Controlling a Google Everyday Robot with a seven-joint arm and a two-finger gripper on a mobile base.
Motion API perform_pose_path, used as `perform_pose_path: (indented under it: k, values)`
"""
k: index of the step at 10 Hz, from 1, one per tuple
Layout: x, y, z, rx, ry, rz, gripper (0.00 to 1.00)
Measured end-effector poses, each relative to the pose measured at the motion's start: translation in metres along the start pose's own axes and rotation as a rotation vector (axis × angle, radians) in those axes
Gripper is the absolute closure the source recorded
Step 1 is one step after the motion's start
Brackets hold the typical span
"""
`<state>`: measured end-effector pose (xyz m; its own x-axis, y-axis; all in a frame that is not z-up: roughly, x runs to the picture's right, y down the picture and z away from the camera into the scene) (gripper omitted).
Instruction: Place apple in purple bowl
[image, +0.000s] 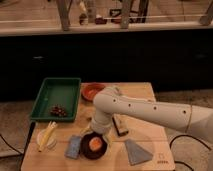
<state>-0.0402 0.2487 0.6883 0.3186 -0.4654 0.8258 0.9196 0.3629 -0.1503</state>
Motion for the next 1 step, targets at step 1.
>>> perform_pose_path:
  k: [1]
  values:
    - [0.0000, 0.0000, 0.0000, 0.000, 0.000, 0.000, 0.20]
